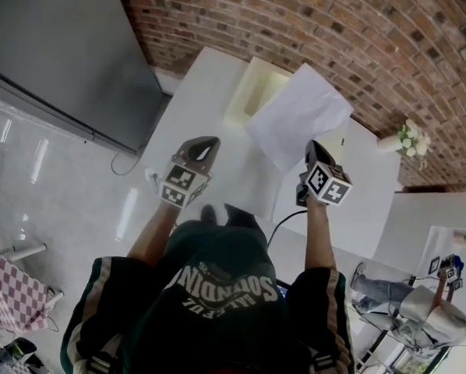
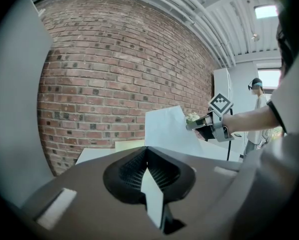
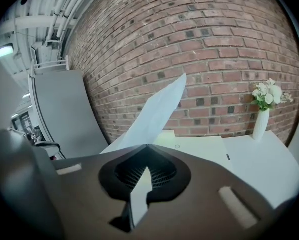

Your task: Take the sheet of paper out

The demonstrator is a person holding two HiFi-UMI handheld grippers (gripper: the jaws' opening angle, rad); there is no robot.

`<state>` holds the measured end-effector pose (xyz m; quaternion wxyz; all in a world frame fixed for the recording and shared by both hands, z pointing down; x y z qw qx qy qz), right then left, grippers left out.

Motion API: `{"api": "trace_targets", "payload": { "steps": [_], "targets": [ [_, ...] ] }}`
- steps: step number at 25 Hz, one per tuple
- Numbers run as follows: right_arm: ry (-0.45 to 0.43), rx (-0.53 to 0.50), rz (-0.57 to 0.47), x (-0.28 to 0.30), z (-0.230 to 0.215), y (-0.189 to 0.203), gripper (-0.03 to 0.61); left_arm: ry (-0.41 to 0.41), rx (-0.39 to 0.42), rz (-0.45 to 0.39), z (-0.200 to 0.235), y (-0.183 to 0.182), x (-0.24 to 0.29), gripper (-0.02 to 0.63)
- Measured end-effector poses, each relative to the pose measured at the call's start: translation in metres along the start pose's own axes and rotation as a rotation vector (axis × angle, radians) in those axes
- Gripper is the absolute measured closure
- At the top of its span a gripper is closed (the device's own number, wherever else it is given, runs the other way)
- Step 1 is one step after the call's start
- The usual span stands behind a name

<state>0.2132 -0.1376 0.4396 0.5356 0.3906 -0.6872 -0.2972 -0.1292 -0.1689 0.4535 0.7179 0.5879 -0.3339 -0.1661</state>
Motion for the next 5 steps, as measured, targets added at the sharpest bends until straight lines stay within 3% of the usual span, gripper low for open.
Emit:
{"api": "trace_targets", "payload": {
  "steps": [5],
  "targets": [
    [-0.014,0.002,0.006,0.0023,0.0056,0.0017,0.578,-0.004,0.000,-0.004,0.0018,-0.0005,-0.0024,0.603]
  ]
}}
Point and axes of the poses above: the fingertips, and each gripper's own axes: x forward along the fingers, z to its left, y out of its underside, the point moved 9 cm from there along -x, backward along the fingers, and after that the axes turned 2 degrees about -y, right-handed, at the moved point
